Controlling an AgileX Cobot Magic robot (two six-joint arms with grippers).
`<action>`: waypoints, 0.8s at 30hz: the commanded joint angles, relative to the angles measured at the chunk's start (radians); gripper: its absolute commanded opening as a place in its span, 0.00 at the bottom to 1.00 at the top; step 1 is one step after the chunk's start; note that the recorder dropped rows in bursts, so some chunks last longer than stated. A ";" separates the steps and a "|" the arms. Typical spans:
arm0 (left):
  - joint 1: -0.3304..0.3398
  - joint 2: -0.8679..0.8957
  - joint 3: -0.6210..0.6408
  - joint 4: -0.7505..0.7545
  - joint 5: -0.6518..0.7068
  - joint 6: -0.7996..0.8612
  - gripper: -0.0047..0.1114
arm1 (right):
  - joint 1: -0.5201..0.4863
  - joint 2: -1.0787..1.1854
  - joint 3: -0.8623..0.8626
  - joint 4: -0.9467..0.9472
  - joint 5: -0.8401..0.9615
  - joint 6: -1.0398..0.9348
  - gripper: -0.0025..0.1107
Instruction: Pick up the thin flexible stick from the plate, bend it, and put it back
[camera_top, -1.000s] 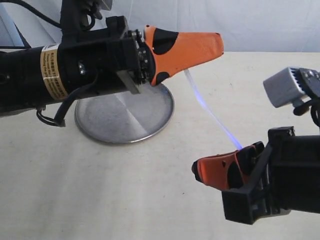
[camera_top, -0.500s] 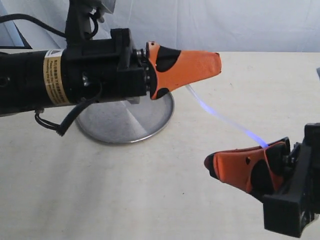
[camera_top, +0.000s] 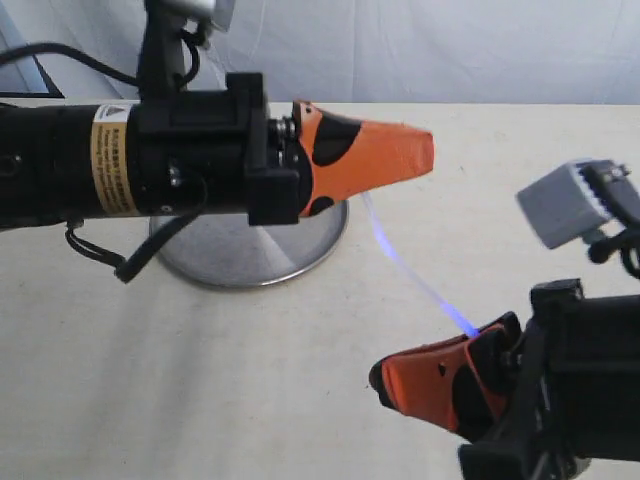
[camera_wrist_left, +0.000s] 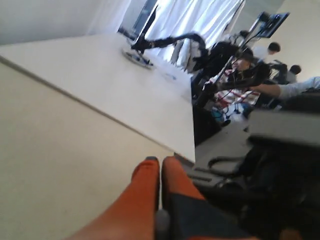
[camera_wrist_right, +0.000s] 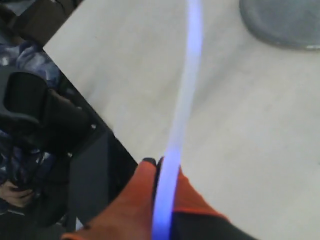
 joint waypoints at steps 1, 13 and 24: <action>-0.007 -0.003 0.002 0.131 -0.065 -0.109 0.04 | 0.001 -0.080 -0.049 -0.069 -0.122 -0.015 0.01; -0.007 -0.003 -0.021 -0.128 -0.232 -0.045 0.04 | 0.001 0.058 -0.047 -0.196 -0.025 0.131 0.01; -0.007 -0.003 -0.025 0.094 -0.045 0.023 0.04 | 0.018 0.015 -0.060 -0.172 -0.058 0.112 0.01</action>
